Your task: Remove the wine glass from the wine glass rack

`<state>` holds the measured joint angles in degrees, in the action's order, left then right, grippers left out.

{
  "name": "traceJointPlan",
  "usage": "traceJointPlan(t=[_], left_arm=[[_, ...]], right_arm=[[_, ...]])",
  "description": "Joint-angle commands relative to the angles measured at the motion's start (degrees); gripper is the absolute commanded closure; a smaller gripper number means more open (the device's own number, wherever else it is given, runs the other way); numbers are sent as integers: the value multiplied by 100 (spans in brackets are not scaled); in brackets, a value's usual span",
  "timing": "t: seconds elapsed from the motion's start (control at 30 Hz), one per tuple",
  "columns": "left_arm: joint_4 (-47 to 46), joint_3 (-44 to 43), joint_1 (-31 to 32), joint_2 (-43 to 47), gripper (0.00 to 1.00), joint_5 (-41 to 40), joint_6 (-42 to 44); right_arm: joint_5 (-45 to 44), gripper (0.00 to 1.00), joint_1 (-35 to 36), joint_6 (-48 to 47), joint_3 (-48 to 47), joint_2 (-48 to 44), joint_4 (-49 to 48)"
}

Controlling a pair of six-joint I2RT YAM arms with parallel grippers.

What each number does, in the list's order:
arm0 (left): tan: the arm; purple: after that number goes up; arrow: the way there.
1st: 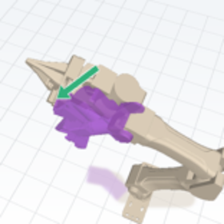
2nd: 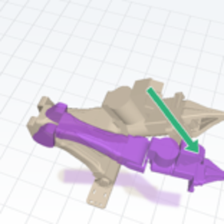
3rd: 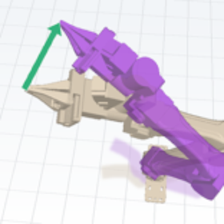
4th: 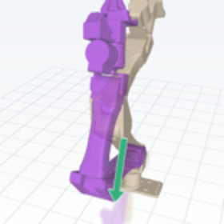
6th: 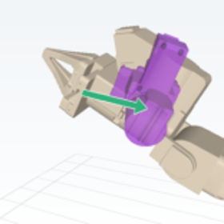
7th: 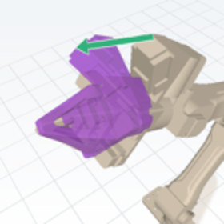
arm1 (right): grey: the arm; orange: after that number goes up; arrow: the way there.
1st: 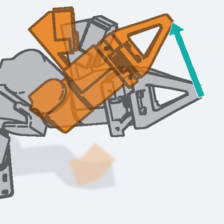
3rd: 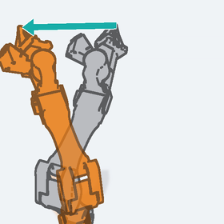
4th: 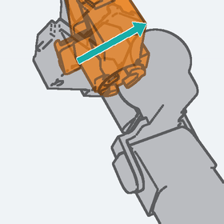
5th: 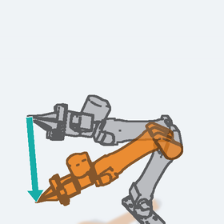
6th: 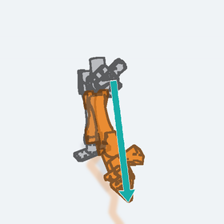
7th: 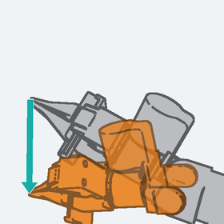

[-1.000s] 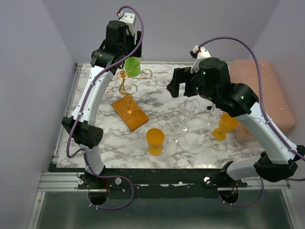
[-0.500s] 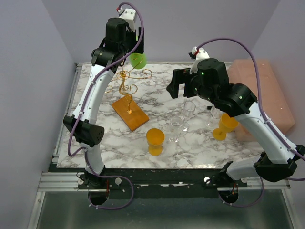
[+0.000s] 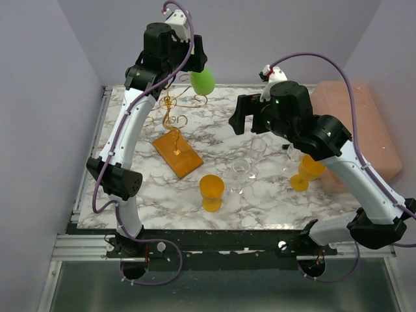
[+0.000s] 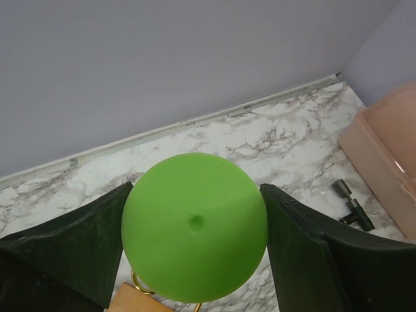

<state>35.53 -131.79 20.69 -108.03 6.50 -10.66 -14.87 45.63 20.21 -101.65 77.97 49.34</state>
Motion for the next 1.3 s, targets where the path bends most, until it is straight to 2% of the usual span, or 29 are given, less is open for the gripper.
traceJointPlan(t=[0.0,0.4,0.63,0.9,1.27], left_arm=[[-327,-146,-12,10,23,635,-332],[-542,-42,-12,252,23,1408,-681],[-775,413,-12,561,24,1873,-1069],[-1394,1406,5,1301,25,2135,-1544],[-1386,1689,5,1869,26,2380,-1889]], right_arm=[[-229,0,-54,99,74,-211,-51],[-256,0,-52,230,331,-491,-438],[-90,0,-54,324,10,-316,-709],[50,0,-97,552,506,-522,-1346],[311,0,-260,1059,753,-688,-1788]])
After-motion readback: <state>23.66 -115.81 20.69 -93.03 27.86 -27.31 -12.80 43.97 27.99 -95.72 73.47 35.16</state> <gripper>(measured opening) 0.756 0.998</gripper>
